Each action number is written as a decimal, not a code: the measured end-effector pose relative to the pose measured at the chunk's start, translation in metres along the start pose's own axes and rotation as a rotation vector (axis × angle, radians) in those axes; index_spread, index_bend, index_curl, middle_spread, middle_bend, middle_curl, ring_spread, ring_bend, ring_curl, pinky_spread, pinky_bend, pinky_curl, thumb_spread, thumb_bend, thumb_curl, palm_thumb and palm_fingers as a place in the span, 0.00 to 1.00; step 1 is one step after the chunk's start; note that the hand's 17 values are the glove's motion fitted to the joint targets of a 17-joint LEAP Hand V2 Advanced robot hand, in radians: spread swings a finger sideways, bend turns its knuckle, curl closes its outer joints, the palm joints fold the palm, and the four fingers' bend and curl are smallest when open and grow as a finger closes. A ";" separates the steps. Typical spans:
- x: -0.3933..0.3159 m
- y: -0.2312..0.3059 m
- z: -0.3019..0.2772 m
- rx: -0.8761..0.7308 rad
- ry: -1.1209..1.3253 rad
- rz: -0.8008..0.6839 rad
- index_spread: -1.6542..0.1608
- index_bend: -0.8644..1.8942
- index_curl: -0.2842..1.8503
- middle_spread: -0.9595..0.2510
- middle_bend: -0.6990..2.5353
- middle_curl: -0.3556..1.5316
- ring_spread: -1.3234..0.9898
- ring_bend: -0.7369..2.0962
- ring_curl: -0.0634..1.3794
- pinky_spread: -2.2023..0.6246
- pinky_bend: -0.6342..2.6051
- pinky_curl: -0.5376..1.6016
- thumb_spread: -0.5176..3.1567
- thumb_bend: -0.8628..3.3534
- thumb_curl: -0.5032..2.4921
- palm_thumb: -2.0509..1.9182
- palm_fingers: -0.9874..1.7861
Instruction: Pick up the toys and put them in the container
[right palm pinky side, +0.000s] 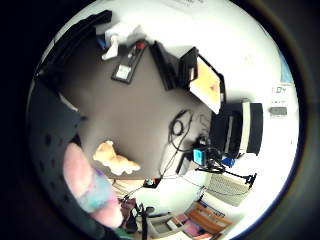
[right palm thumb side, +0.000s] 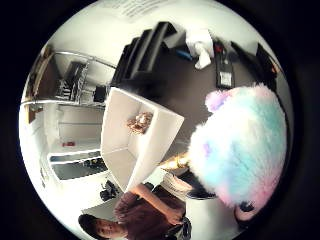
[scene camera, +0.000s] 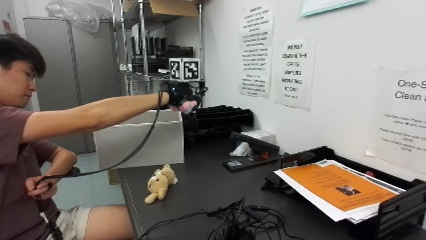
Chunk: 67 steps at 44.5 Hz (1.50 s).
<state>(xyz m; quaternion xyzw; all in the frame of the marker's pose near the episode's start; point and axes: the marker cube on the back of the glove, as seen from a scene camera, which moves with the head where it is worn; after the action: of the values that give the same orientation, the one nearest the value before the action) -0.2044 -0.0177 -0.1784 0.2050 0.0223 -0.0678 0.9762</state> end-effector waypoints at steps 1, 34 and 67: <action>-0.004 0.001 -0.013 0.010 0.016 -0.007 0.75 0.68 0.44 0.55 0.56 0.55 0.38 0.66 0.52 0.67 0.51 0.51 0.33 0.23 0.39 0.65 0.74; -0.272 0.012 -0.070 0.084 -0.047 -0.399 0.78 0.72 0.55 0.58 0.60 0.65 0.37 0.72 0.59 0.66 0.55 0.57 0.27 0.21 0.47 0.66 0.67; -0.349 0.059 0.021 -0.627 0.258 -0.425 0.78 0.35 0.41 0.73 0.29 0.47 0.51 0.45 0.43 0.76 0.59 0.54 0.42 0.18 0.39 0.53 0.11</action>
<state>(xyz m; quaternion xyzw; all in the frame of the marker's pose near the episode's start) -0.5415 0.0700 -0.1111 -0.1051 0.2064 -0.2320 0.9447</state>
